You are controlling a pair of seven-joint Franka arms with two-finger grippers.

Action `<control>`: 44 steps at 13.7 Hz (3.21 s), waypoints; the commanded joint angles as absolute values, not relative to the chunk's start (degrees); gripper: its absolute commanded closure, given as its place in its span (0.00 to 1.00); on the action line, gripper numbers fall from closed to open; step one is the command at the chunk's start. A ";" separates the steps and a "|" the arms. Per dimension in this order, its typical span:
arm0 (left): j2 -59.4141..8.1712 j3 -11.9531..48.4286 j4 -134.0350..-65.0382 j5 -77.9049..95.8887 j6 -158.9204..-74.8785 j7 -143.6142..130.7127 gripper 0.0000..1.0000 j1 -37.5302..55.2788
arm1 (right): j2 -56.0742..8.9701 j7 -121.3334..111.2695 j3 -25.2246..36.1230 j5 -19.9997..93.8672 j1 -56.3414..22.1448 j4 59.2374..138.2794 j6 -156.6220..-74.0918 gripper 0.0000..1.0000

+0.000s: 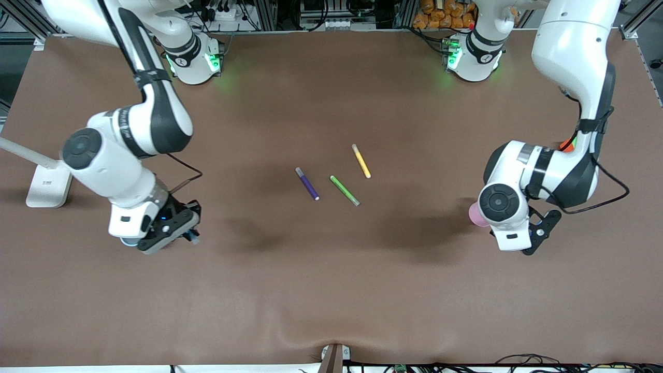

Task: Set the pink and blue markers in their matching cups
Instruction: 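Lower the pink marker into the pink cup while the right gripper carries the blue marker, then open and withdraw the left gripper while the right gripper holds the blue marker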

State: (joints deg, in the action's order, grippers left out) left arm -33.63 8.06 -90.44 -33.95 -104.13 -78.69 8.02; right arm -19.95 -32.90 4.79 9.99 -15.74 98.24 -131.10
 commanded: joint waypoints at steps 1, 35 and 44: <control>-33.66 8.00 -90.26 -35.42 -103.10 -79.72 1.00 8.52 | -16.70 -41.80 3.69 17.81 -11.44 102.73 -131.84 1.00; -1.06 2.75 -86.48 -3.35 -84.39 -14.52 0.00 2.53 | -29.43 -136.49 3.78 56.95 13.36 97.22 -108.03 1.00; 4.48 -2.20 -90.52 -0.79 -80.77 -8.17 0.00 5.89 | -30.50 -138.17 3.87 56.51 14.50 96.94 -107.23 1.00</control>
